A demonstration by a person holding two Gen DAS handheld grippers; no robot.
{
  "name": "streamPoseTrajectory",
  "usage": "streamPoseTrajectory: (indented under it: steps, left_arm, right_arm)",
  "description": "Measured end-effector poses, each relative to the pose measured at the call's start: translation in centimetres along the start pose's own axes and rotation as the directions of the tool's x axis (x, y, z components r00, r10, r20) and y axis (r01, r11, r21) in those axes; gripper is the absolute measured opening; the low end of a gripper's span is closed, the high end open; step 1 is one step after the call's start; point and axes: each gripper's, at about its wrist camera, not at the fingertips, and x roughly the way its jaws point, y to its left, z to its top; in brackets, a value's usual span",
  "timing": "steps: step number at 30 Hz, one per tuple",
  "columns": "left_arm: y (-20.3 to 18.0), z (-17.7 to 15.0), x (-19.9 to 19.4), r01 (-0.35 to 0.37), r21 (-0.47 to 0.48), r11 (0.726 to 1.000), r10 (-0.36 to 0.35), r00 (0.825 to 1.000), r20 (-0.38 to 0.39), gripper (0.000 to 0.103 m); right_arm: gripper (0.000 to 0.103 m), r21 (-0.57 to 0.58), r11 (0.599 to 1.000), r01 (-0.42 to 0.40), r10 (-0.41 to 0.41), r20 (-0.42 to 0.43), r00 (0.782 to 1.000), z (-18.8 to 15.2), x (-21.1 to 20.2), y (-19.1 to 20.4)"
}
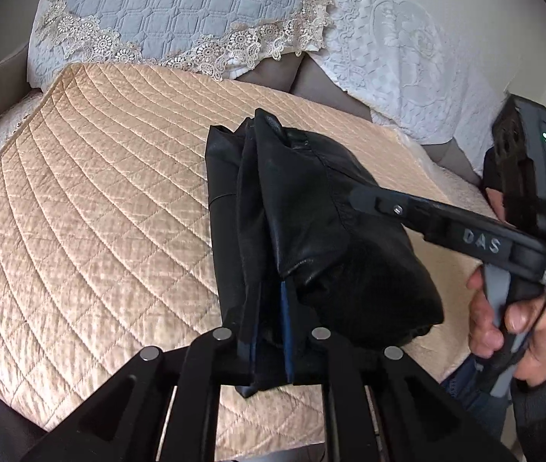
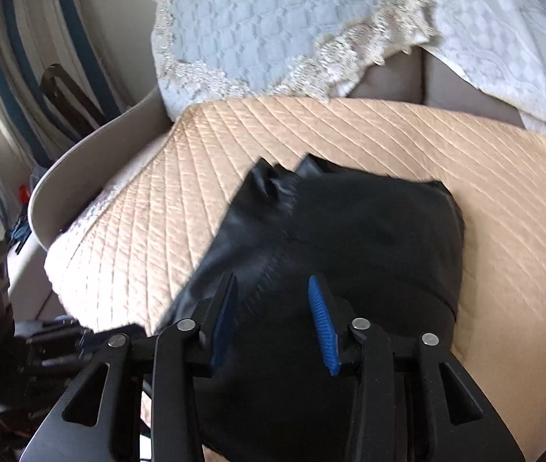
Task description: Fold large clothes
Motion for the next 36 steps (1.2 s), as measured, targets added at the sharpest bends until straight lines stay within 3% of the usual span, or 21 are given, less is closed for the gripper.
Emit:
streamPoseTrajectory:
  steps: [3,5,9,13,15,17,19,25,30,36]
  left_arm:
    - [0.1,0.3,-0.8,0.033,-0.012,0.999,-0.032,0.999,0.023,0.020]
    - [0.1,0.6,-1.0,0.072,-0.017,0.997,-0.072,0.997,0.038,0.034]
    - [-0.5,0.8,-1.0,0.079,0.003,0.997,-0.079,0.996,0.033,0.038]
    - [-0.3,0.2,1.2,0.090,-0.007,0.996,-0.091,0.995,-0.031,0.038]
    - [0.1,-0.4,1.9,0.092,-0.029,0.995,-0.093,0.995,-0.040,0.033]
    - [0.4,-0.8,2.0,0.084,-0.047,0.995,-0.086,0.995,-0.041,0.025]
    - [0.4,-1.1,1.9,0.072,-0.045,0.996,-0.073,0.997,-0.034,0.022]
    - [0.4,-2.0,1.9,0.051,-0.022,0.998,-0.051,0.999,-0.009,0.020]
    - [0.2,-1.9,1.9,0.044,-0.018,0.999,-0.044,0.999,-0.005,0.020]
    - [-0.2,-2.2,1.3,0.034,-0.032,0.999,-0.034,0.999,-0.004,0.020]
  right_arm:
    - [0.045,-0.028,1.000,-0.009,0.009,-0.001,1.000,1.9,1.0,0.7]
    - [0.045,-0.030,0.999,-0.029,0.028,-0.006,1.000,3.0,1.6,0.6]
    - [0.045,-0.049,0.998,-0.032,0.029,-0.058,0.998,4.5,3.5,0.3]
    - [0.045,-0.073,0.996,-0.053,0.043,-0.128,0.991,5.3,5.9,0.5]
    - [0.044,-0.118,0.991,-0.055,0.034,-0.169,0.985,5.5,7.5,1.1]
    - [0.033,-0.168,0.986,-0.020,-0.015,-0.206,0.978,5.3,9.2,1.7]
    - [0.029,-0.178,0.984,-0.011,-0.033,-0.241,0.970,5.1,10.8,1.7]
    - [0.023,-0.131,0.990,-0.042,0.009,-0.239,0.971,5.0,12.3,0.5]
    - [0.025,-0.107,0.993,-0.055,0.031,-0.213,0.977,5.7,10.4,0.2]
    - [0.025,-0.058,0.995,-0.083,0.078,-0.094,0.993,5.0,3.9,-1.0]
